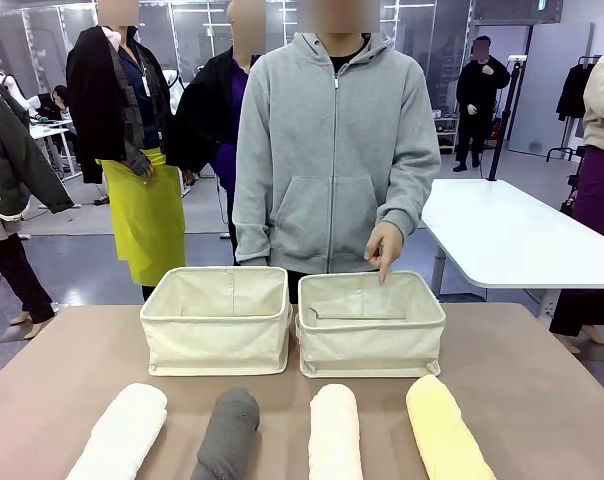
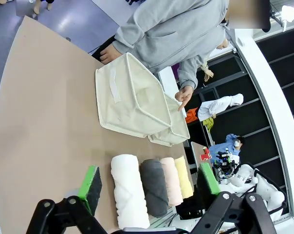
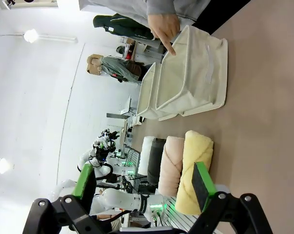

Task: Divide the towels into two baskets.
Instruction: Pick up one hotel-folded towel and place it in the Fabric basket indicated by the person.

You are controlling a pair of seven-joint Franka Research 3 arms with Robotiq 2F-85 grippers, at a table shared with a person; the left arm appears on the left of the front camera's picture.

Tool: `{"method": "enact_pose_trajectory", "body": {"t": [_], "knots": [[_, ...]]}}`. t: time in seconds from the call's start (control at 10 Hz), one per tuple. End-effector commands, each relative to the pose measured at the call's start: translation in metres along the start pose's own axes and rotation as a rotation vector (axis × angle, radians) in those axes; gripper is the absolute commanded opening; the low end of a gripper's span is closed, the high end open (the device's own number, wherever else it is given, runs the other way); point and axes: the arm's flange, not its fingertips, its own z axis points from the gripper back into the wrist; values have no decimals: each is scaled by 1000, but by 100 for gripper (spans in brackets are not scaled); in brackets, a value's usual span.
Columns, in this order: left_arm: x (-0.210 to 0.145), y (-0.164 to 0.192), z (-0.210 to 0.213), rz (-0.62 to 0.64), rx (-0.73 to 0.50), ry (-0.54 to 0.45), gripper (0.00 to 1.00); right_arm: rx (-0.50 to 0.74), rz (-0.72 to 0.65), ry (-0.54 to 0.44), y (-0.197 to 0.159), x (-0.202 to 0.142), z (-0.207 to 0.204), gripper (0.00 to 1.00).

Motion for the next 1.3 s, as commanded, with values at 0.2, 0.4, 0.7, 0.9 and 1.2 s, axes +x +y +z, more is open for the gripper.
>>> {"method": "enact_pose_trajectory", "body": {"t": [0.2, 0.4, 0.7, 0.9, 1.2], "knots": [[1, 0, 1, -1, -12, -3, 100, -122, 26, 117, 37, -7, -42, 100], [1, 0, 1, -1, -12, -3, 100, -252, 41, 240, 63, -11, -94, 100], [1, 0, 1, -1, -12, -3, 100, -463, 109, 388, 108, -26, -181, 100], [1, 0, 1, -1, -12, -3, 100, -620, 150, 446, 122, -43, -229, 100], [1, 0, 1, -1, -12, -3, 100, -858, 217, 497, 118, -67, -284, 100]]}}
